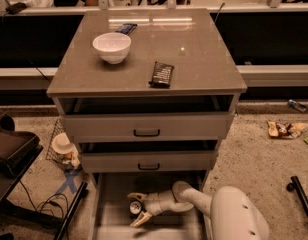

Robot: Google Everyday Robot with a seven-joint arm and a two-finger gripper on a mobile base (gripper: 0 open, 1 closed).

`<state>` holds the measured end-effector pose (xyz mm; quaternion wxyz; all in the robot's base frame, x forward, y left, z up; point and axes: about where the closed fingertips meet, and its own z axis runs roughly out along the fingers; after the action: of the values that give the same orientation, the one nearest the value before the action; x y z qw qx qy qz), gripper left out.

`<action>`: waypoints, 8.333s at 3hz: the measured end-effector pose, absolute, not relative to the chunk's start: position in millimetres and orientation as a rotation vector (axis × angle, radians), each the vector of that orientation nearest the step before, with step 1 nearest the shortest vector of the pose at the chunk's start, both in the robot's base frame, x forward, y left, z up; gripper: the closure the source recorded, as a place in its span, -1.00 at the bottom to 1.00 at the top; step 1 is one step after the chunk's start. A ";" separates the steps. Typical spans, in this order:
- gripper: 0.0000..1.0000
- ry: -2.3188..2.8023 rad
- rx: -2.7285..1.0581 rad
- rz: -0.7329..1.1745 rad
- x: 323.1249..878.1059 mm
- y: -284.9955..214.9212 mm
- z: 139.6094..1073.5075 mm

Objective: Pick pepsi can from bottom drawer and place on counter

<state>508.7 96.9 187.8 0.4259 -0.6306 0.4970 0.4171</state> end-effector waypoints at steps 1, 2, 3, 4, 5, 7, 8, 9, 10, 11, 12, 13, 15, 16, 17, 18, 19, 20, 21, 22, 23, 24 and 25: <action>0.12 1.239 -1.574 1.049 506.8 99.6 187.5; 0.58 1.238 -1.575 1.053 505.3 101.5 187.1; 0.99 1.236 -1.575 1.059 503.7 103.7 186.7; 1.00 1.266 -1.556 1.073 494.3 98.3 218.3; 1.00 1.303 -1.525 1.081 482.2 76.7 273.6; 1.00 1.354 -1.408 1.035 441.5 11.4 424.2; 1.00 1.430 -1.292 0.962 440.5 -30.1 489.1; 1.00 1.490 -1.194 0.895 445.2 -60.9 527.4; 1.00 1.488 -1.170 0.897 455.3 -71.3 548.5; 1.00 1.519 -1.116 0.881 471.3 -97.4 595.6; 1.00 1.578 -1.035 0.825 503.0 -149.1 687.2; 1.00 1.625 -0.989 0.772 527.3 -181.9 750.7; 1.00 1.610 -0.932 0.603 575.0 -231.6 887.7; 1.00 1.550 -0.948 0.500 596.8 -233.3 934.3; 1.00 1.550 -0.948 0.500 596.8 -233.2 934.3; 1.00 1.517 -0.975 0.511 616.0 -220.5 949.5; 1.00 1.549 -1.025 0.595 670.6 -202.5 938.4; 1.00 1.595 -1.063 0.672 720.7 -171.9 923.3; 1.00 1.627 -1.057 0.737 772.2 -136.9 904.9; 1.00 1.597 -1.005 0.712 803.6 -136.1 925.0; 1.00 1.534 -0.937 0.628 824.1 -151.8 962.9; 1.00 1.506 -0.867 0.549 840.4 -170.8 979.8; 1.00 1.538 -0.816 0.484 858.6 -181.5 973.5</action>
Offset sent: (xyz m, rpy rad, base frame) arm -0.0015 0.0021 -0.0003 0.0028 0.0025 0.0023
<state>858.6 -181.5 973.5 0.6189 -0.3547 0.6685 0.2104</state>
